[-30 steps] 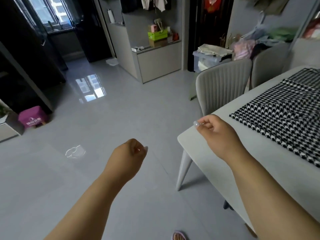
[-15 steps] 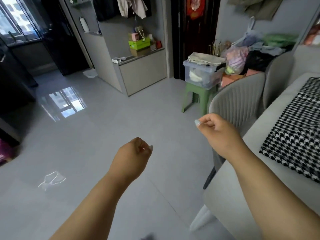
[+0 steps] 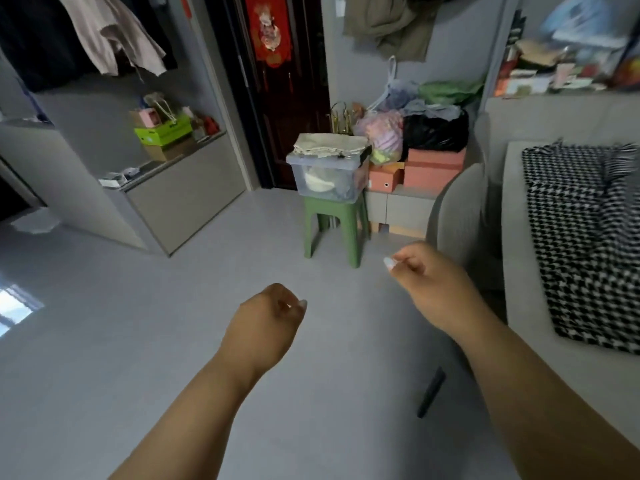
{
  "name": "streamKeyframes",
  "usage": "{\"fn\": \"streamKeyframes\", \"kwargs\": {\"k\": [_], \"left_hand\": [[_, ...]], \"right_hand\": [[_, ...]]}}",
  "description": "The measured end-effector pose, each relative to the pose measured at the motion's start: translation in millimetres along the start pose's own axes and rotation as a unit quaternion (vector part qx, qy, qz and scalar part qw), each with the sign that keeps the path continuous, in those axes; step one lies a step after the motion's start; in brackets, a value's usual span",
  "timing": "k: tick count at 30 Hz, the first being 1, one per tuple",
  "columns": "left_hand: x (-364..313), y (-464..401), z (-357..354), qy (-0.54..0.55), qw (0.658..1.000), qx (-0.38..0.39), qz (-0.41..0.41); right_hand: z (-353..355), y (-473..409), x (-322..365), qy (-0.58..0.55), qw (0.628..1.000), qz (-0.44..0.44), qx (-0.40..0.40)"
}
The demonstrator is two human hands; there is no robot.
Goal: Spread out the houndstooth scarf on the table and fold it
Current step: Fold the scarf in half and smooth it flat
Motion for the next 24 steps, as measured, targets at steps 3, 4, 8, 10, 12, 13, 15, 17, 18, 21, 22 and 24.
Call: {"fn": "streamKeyframes", "kwargs": {"k": [3, 4, 8, 10, 12, 13, 15, 17, 18, 21, 22, 24], "left_hand": [[-17, -52, -9, -0.001, 0.999, 0.026, -0.035], [-24, -71, -13, -0.002, 0.998, 0.035, -0.046], [-61, -146, -34, 0.0, 0.994, 0.073, -0.085], [-85, -189, -46, 0.004, 0.991, 0.088, -0.103], [-112, -231, -58, 0.0, 0.987, 0.108, -0.117], [-125, -251, -64, -0.001, 0.985, 0.116, -0.124], [-152, -288, -74, 0.002, 0.982, 0.126, -0.141], [-180, -323, -85, 0.01, 0.979, 0.135, -0.155], [-193, -340, -92, 0.01, 0.977, 0.14, -0.162], [-235, -383, -117, -0.008, 0.966, 0.164, -0.202], [-249, -397, -126, -0.011, 0.961, 0.172, -0.217], [-275, -425, -144, -0.002, 0.952, 0.191, -0.24]], "right_hand": [[4, -33, -10, 0.01, 0.999, -0.031, -0.032], [7, -45, -15, 0.009, 0.998, -0.039, -0.048], [19, -104, -37, 0.009, 0.995, -0.048, -0.091], [30, -139, -51, 0.005, 0.992, -0.061, -0.114], [45, -176, -68, 0.007, 0.987, -0.079, -0.142], [52, -194, -74, 0.012, 0.985, -0.083, -0.151], [68, -227, -85, 0.011, 0.981, -0.091, -0.173], [85, -255, -96, 0.014, 0.974, -0.101, -0.202], [93, -266, -101, 0.023, 0.971, -0.105, -0.214], [115, -295, -119, 0.04, 0.959, -0.123, -0.253], [121, -305, -126, 0.042, 0.954, -0.13, -0.267], [133, -324, -138, 0.043, 0.945, -0.139, -0.291]]}}
Point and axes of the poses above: each hand's wrist, its own y-axis away from the middle knuckle, its own z-axis out of the back of the hand, x = y × z, the point moved 10 cm from there along -y, towards the middle knuckle, and after that the axes turned 6 degrees about z, right-handed, at the moved point
